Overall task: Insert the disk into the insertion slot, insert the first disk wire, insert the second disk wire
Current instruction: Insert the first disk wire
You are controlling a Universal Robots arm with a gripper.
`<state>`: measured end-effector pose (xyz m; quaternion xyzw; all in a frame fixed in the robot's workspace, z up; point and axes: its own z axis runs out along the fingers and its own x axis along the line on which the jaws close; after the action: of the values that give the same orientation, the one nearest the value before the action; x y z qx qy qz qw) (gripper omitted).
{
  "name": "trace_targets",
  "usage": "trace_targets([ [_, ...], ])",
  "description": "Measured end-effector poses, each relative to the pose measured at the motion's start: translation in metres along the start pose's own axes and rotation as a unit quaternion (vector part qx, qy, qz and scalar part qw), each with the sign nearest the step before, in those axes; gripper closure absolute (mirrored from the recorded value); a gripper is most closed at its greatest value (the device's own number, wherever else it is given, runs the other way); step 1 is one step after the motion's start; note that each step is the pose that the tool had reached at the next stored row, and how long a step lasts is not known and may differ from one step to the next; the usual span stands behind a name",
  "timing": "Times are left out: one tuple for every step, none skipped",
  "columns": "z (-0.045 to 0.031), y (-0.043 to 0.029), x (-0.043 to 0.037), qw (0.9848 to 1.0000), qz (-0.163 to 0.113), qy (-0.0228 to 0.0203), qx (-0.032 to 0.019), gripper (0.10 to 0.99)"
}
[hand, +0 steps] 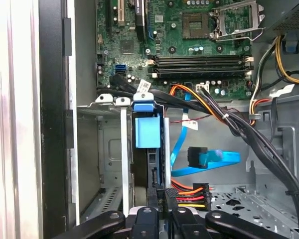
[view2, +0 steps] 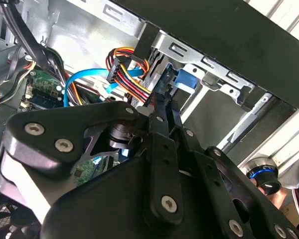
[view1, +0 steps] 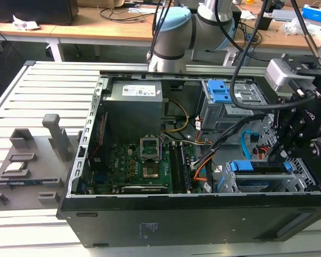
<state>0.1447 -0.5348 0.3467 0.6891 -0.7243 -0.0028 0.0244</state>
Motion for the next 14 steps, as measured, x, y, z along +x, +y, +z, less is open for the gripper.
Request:
trace_targets([
  [0.0003, -0.0005, 0.0002, 1.0000, 0.000, 0.0000, 0.0000, 0.918],
  [0.0007, -0.0007, 0.0001, 1.0000, 0.000, -0.0001, 0.0000, 0.918],
  [0.0022, -0.0009, 0.0001, 1.0000, 0.000, 0.0000, 0.0000, 0.918],
  [0.0029, -0.0010, 0.0001, 1.0000, 0.000, 0.0001, 0.0000, 0.918],
  [0.0035, -0.0013, 0.0001, 1.0000, 0.000, 0.0001, 0.0000, 0.918],
  [0.0038, -0.0015, 0.0000, 1.0000, 0.000, 0.0001, 0.0000, 0.918],
  [0.0042, -0.0016, 0.0000, 1.0000, 0.000, 0.0000, 0.0000, 0.918],
  [0.0046, -0.0016, 0.0000, 1.0000, 0.000, 0.0000, 0.0000, 0.918],
  [0.0051, -0.0016, 0.0000, 1.0000, 0.000, 0.0001, 0.0000, 0.918],
  [0.0066, -0.0017, -0.0001, 1.0000, 0.000, -0.0003, 0.0000, 0.918],
  [0.0073, -0.0017, -0.0001, 1.0000, 0.000, 0.0000, 0.0000, 0.918],
  [0.0075, -0.0018, -0.0001, 1.0000, 0.000, 0.0001, 0.0000, 0.918],
  [0.0078, -0.0018, 0.0001, 1.0000, 0.000, 0.0001, 0.0000, 0.918],
  [0.0083, -0.0018, 0.0005, 1.0000, 0.000, -0.0001, 0.0000, 0.918],
])
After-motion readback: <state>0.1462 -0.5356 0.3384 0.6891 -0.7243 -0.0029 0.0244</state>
